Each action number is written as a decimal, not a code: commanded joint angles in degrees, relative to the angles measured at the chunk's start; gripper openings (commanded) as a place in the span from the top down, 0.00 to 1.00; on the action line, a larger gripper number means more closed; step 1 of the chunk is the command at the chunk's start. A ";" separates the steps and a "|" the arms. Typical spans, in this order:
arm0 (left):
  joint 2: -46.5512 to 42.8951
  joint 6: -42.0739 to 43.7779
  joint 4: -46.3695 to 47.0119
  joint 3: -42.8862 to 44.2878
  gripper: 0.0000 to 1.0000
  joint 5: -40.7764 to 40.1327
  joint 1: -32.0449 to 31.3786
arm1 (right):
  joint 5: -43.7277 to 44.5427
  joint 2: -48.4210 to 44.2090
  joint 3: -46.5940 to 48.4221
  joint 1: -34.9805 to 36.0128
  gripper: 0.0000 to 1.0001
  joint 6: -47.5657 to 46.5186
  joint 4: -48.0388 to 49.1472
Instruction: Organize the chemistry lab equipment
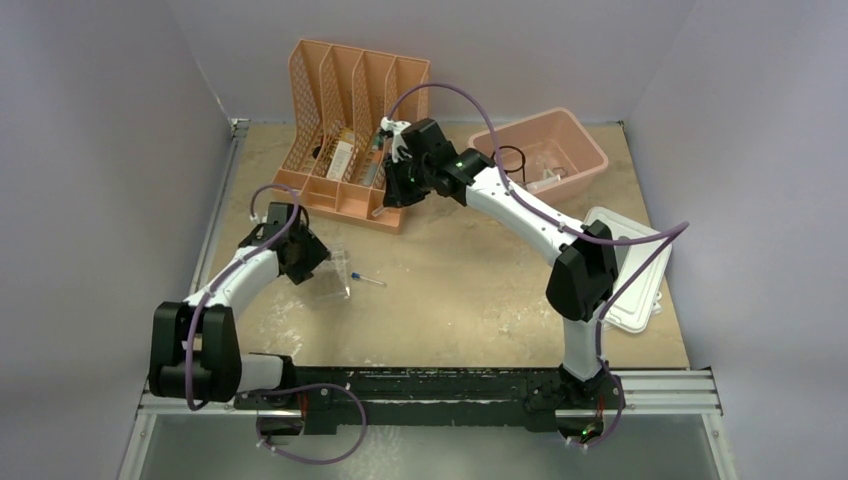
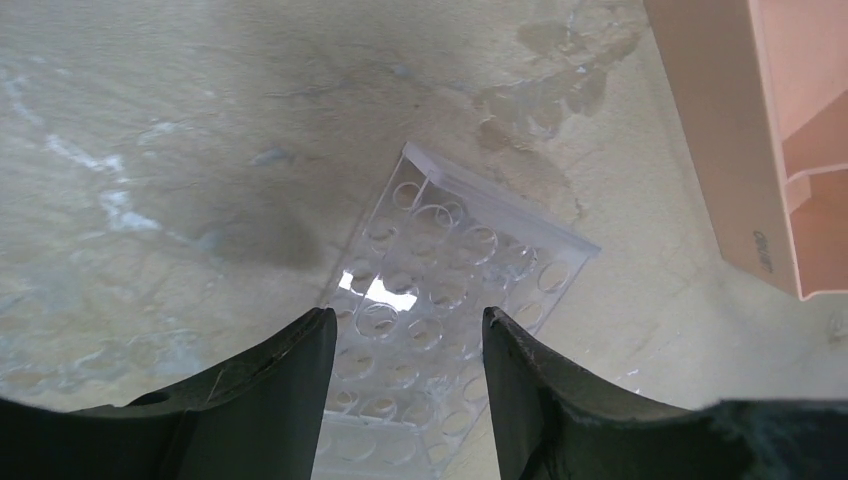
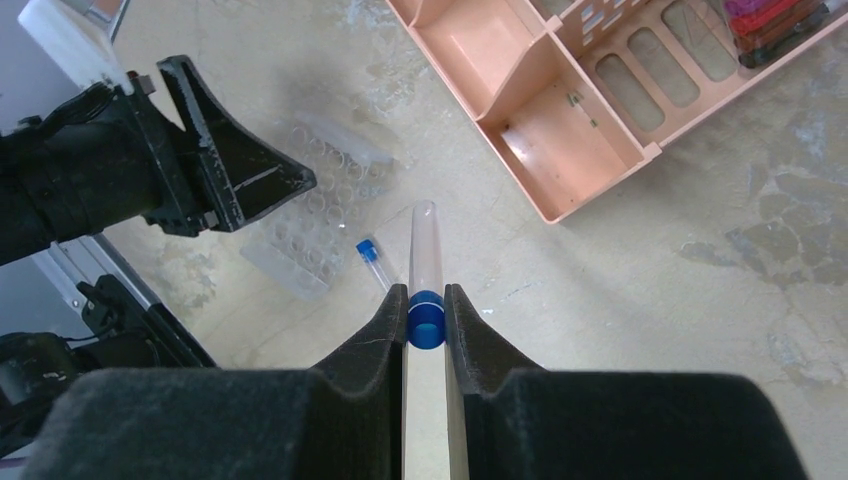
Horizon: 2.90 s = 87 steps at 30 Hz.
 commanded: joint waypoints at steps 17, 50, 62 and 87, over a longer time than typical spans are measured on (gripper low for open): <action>3.10 6.27 -6.23 14.45 0.41 -7.37 0.34 | 7.80 14.39 24.82 6.51 0.91 -8.04 -19.38; -2.46 -2.63 -4.08 5.03 0.48 -2.29 6.07 | 9.78 21.69 23.34 10.92 0.93 -10.76 -8.18; 8.40 -1.80 4.34 3.24 0.59 7.03 6.13 | 10.08 20.67 20.16 10.98 0.93 -11.03 -8.84; 17.82 1.25 6.13 9.53 0.56 12.73 6.01 | 15.64 25.98 27.93 10.92 0.85 -12.32 -19.09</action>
